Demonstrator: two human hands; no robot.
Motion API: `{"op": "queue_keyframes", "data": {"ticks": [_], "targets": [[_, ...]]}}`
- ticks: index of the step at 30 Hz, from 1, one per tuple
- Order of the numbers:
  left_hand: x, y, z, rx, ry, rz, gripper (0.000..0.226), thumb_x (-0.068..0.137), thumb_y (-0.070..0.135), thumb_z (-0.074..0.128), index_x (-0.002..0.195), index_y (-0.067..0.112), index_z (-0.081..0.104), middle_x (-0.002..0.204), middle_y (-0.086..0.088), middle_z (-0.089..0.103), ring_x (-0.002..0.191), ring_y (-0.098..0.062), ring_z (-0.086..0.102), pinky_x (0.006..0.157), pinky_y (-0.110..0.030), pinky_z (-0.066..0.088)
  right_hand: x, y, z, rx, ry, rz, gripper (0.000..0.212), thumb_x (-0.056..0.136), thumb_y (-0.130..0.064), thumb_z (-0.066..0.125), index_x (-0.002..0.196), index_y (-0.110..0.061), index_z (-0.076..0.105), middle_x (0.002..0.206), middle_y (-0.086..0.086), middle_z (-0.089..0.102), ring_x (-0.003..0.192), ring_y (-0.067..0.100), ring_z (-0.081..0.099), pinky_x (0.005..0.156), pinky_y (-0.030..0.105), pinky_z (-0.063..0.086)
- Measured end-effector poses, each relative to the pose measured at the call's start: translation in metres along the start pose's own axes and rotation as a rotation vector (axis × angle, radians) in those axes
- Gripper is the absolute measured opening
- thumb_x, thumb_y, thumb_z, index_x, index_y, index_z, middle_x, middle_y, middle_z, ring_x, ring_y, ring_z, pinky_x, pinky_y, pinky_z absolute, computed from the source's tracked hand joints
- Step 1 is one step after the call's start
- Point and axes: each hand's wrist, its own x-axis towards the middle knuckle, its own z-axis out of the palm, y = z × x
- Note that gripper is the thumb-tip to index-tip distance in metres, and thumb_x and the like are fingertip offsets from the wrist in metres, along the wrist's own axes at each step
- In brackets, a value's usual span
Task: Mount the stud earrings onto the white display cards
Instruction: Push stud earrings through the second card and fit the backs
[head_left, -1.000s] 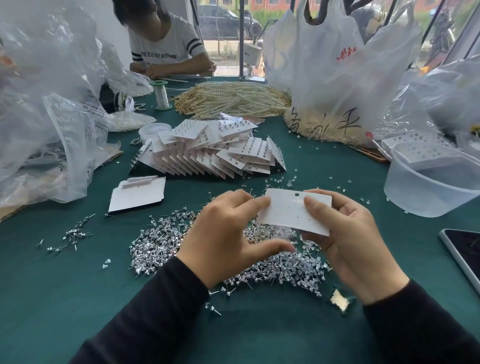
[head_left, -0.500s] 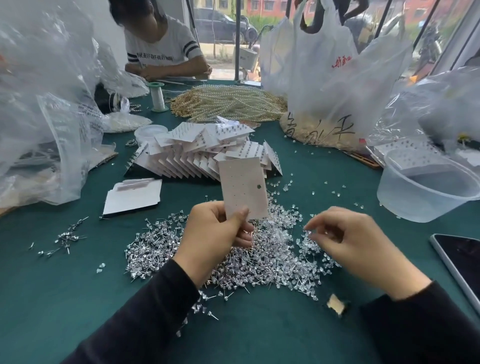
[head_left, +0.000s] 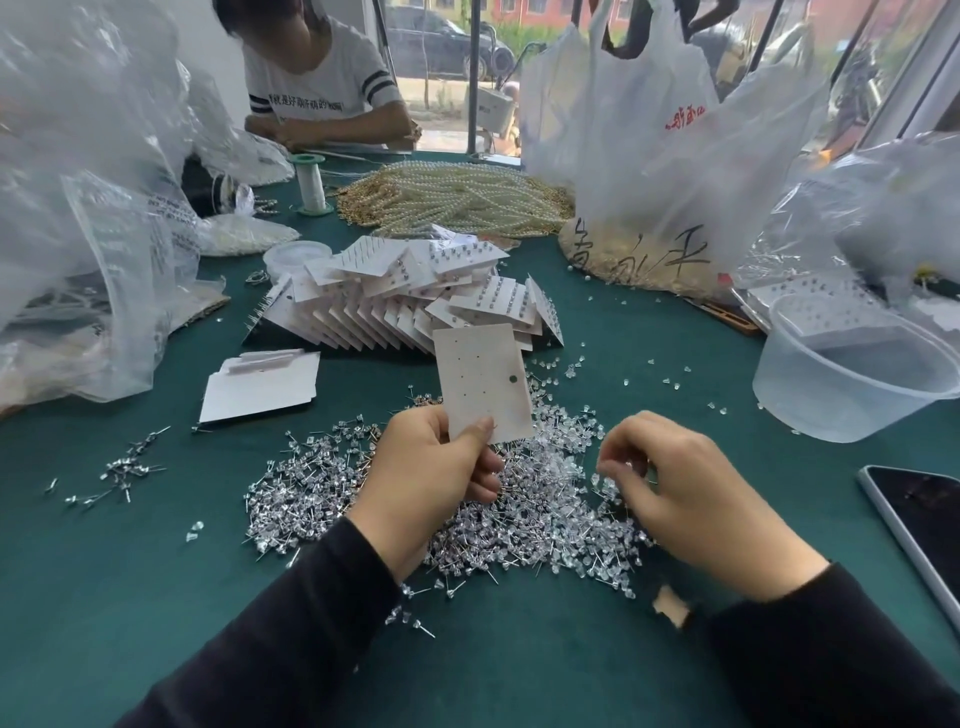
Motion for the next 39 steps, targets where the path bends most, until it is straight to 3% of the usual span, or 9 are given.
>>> {"op": "queue_keyframes", "data": {"ticks": [3,7,14,20,33,39], "targets": [[-0.002,0.001,0.002,-0.005,-0.017,0.001,0.015,0.088,0.011,0.056,0.077,0.002,0.057,0.047,0.001,0.061,0.042,-0.011,0.056,0.04,-0.019,0.046,0.0,-0.013,0.0,0.124,0.219,0.006,0.013,0.079,-0.001,0.067,0.077,-0.013,0.063,0.066,-0.01,0.06,0.064,0.01,0.055,0.059,0.012,0.042],[-0.007,0.003,0.006,-0.013,-0.044,0.012,0.014,0.087,0.009,0.058,0.074,0.002,0.059,0.047,-0.001,0.06,0.04,-0.011,0.055,0.039,-0.019,0.045,-0.003,-0.035,0.01,0.285,0.308,-0.045,0.009,0.075,-0.004,0.072,0.078,-0.011,0.068,0.069,-0.005,0.066,0.061,0.015,0.061,0.061,0.034,0.051],[-0.014,0.005,0.013,-0.044,-0.084,0.046,0.017,0.086,0.007,0.059,0.069,0.003,0.06,0.045,-0.001,0.059,0.038,-0.011,0.054,0.038,-0.018,0.044,0.0,-0.046,0.024,0.271,0.408,-0.21,0.006,0.075,0.0,0.071,0.072,-0.004,0.067,0.074,0.001,0.062,0.064,0.006,0.053,0.06,0.017,0.045],[-0.016,0.006,0.014,-0.071,-0.095,0.045,0.017,0.086,0.006,0.059,0.069,0.002,0.06,0.044,-0.001,0.058,0.037,-0.011,0.053,0.037,-0.018,0.043,0.001,-0.045,0.026,0.352,0.406,-0.218,0.003,0.077,-0.007,0.066,0.074,-0.007,0.067,0.075,-0.002,0.061,0.066,0.007,0.055,0.062,0.015,0.044],[-0.017,0.006,0.015,-0.057,-0.078,0.047,0.019,0.086,0.005,0.058,0.068,0.003,0.059,0.043,0.0,0.057,0.036,-0.01,0.052,0.036,-0.018,0.042,0.001,-0.041,0.032,0.355,0.404,-0.215,0.005,0.076,-0.004,0.067,0.073,-0.008,0.066,0.074,-0.002,0.061,0.066,0.004,0.055,0.063,0.014,0.044],[-0.018,0.005,0.016,-0.052,-0.083,0.097,0.017,0.088,0.004,0.055,0.072,-0.002,0.059,0.046,-0.002,0.057,0.038,-0.013,0.052,0.037,-0.019,0.044,-0.001,-0.042,0.036,0.303,0.461,-0.199,0.008,0.074,0.001,0.069,0.072,-0.006,0.066,0.073,0.0,0.06,0.068,0.001,0.054,0.066,0.008,0.041]]}}
